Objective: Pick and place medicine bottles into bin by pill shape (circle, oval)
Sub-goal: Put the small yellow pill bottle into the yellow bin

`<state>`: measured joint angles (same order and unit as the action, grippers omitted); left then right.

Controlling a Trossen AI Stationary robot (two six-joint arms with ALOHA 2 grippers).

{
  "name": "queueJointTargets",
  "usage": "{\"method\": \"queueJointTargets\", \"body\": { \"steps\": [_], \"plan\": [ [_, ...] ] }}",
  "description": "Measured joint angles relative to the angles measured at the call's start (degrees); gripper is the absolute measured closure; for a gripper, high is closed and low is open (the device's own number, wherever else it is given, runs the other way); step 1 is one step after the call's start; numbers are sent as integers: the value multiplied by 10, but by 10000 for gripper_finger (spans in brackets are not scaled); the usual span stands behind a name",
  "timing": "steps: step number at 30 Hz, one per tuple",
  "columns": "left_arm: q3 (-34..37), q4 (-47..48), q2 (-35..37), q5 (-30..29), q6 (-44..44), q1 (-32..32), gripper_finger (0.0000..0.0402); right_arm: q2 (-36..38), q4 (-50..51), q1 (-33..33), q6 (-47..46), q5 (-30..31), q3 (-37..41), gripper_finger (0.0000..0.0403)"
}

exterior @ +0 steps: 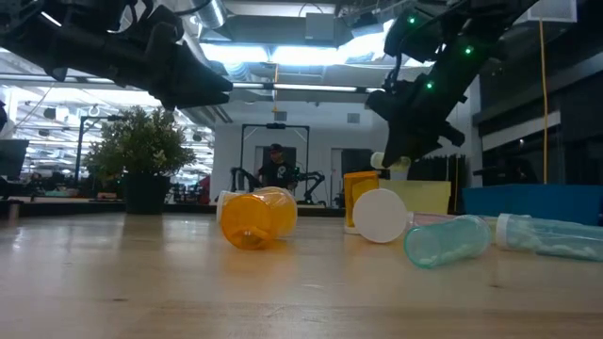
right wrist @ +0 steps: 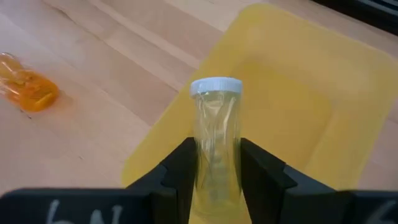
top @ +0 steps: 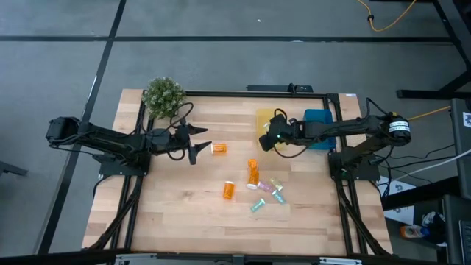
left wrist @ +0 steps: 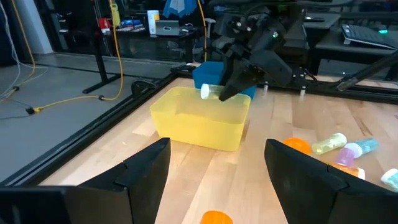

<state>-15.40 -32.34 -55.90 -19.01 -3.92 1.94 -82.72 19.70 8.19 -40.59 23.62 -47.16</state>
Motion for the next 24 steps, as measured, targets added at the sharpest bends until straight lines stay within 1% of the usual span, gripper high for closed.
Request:
{"method": "queueJointTargets", "body": {
  "steps": [5,9,13,19,24],
  "plan": [
    [0,4,0,0,-1,0,147,0,-1,0,7,-2,0,269],
    [0,4,0,0,-2,0,147,0,-1,0,16,21,0,260],
    [0,4,0,0,-2,0,147,0,-1,0,18,26,0,257],
    [0,4,0,0,-2,0,147,0,-1,-6,21,-1,0,262],
    [0,4,0,0,-2,0,147,0,-2,-42,51,-33,0,269]
  ]
}}
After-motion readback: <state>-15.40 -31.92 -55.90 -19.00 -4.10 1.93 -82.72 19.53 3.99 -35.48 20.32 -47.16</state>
